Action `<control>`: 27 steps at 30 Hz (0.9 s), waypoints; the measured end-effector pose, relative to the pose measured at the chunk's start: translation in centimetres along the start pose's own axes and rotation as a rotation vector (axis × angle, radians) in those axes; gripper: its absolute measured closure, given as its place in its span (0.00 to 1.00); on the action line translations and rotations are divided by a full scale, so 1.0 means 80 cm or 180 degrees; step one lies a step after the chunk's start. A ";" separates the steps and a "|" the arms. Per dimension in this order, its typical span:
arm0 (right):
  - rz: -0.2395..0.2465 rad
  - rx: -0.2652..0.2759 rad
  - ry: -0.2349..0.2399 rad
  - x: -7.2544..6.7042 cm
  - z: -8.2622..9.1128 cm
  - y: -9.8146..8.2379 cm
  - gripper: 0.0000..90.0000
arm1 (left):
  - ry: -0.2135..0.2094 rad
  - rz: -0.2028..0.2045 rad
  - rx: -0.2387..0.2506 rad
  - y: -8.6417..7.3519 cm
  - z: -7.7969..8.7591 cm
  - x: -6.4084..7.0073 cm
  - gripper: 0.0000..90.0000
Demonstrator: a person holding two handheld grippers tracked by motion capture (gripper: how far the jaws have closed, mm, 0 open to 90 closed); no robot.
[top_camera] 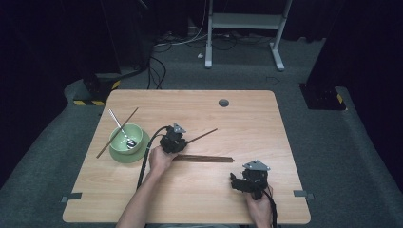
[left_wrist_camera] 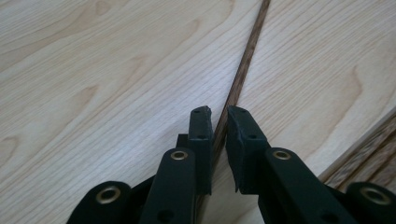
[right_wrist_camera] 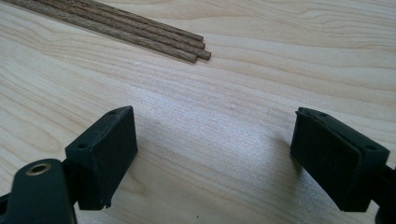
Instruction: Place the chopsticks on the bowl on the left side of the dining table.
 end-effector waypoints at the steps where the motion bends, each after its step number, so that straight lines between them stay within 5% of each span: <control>1: 0.0000 0.0001 0.0000 0.000 0.000 0.000 0.16 | 0.0011 0.0022 -0.0001 -0.001 0.001 -0.002 0.89; 14: 0.0000 0.0000 0.0000 0.000 0.000 0.000 0.16 | 0.0082 0.0053 0.0016 -0.016 0.014 -0.023 0.92; 27: -0.0001 -0.0001 0.0000 0.000 0.000 0.000 0.16 | 0.0295 0.0069 -0.0039 -0.028 0.028 -0.036 0.93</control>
Point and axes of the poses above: each handheld gripper's, and its own axes: z roughly backward along the jaws, y roughly out of its top, x roughly to its right, the point moved 3 cm from there along -z, roughly forward along the jaws, and after that the axes turned 5 degrees about x, right-handed, at the moved point
